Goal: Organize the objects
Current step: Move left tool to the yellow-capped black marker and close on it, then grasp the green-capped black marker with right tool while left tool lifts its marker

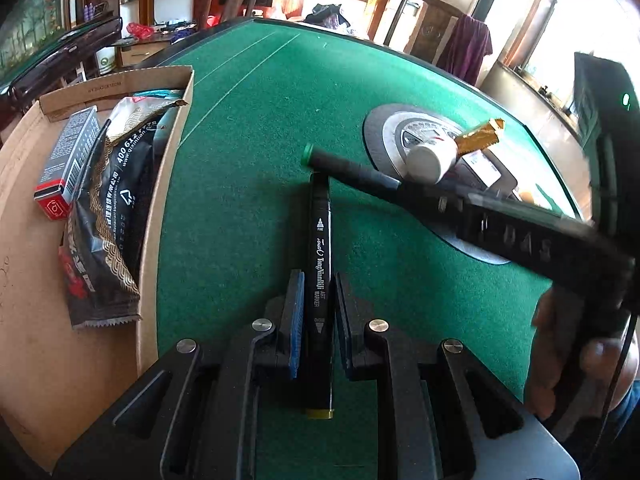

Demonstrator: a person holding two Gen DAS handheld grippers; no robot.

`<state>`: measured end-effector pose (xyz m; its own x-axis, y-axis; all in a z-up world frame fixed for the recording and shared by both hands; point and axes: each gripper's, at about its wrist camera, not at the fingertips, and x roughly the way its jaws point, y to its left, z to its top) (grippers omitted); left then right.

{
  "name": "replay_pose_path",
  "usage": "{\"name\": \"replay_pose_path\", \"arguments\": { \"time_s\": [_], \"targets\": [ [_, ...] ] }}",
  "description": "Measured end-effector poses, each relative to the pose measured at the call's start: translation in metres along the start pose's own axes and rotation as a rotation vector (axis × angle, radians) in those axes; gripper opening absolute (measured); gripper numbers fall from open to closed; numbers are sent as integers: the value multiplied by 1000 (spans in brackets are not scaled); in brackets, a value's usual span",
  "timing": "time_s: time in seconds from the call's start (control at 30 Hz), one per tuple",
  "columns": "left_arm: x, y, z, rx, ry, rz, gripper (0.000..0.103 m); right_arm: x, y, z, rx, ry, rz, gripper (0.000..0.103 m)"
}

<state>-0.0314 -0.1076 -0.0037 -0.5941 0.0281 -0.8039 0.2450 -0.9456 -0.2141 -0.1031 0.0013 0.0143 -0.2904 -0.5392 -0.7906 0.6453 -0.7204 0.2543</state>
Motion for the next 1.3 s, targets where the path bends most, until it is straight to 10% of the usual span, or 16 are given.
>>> {"name": "replay_pose_path", "arguments": {
  "time_s": [0.33,0.47,1.3],
  "targets": [
    [-1,2,-5,11,-11,8,15,5,34,-12,-142,11,-47,41],
    [1,0,-5,25,-29,30,15,16,41,-13,-192,-4,-137,13],
    [-33,-8,-16,96,-194,52,14,-57,37,-38,92,-125,-73,13]
  ]
}}
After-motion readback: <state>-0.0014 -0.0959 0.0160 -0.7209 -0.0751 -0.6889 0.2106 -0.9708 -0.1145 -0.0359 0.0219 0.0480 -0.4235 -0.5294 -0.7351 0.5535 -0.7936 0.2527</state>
